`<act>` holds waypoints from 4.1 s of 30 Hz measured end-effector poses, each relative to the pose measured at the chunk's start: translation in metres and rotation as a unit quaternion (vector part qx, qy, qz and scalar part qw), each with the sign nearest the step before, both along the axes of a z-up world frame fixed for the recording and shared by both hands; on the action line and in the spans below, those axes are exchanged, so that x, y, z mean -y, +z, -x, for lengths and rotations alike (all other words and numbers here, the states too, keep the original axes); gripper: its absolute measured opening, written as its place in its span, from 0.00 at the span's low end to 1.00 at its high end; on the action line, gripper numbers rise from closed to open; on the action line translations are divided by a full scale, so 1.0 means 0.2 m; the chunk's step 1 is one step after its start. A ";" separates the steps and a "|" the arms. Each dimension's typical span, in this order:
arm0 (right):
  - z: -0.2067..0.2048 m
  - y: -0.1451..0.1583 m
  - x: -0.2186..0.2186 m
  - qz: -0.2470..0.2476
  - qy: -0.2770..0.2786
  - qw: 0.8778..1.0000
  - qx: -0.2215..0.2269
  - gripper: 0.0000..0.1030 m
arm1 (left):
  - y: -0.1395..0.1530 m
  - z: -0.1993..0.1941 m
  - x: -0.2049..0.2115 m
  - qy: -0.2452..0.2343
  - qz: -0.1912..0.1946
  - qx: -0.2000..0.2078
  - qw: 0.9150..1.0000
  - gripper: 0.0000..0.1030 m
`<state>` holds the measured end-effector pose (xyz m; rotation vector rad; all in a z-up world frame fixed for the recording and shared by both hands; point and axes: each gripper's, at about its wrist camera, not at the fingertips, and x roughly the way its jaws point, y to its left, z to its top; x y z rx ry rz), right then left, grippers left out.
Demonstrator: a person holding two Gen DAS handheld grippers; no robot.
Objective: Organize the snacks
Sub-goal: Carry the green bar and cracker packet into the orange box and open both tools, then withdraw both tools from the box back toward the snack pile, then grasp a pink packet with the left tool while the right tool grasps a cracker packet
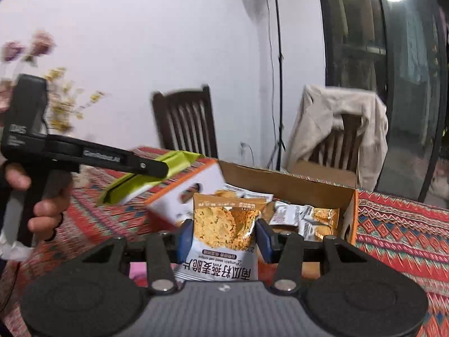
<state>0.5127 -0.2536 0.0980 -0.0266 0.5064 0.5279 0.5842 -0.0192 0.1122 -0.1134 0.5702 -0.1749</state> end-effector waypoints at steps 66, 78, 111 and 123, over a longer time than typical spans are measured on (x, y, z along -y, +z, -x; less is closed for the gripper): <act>1.55 -0.28 0.12 -0.001 -0.078 0.996 0.046 0.99 | -0.31 1.96 -0.12 0.034 -0.037 0.059 0.997 1.00; 1.51 -0.47 0.17 0.009 -0.113 0.994 0.002 0.99 | -0.34 1.87 -0.02 0.018 -0.054 0.048 0.997 1.00; 0.34 -0.53 -0.09 0.088 -0.044 0.993 -0.072 0.54 | -0.44 0.87 0.20 -0.062 -0.053 -0.001 0.997 0.95; 0.34 -0.52 0.20 0.038 -0.102 0.992 -0.059 0.43 | -0.60 0.47 0.41 -0.050 -0.099 -0.060 0.992 0.61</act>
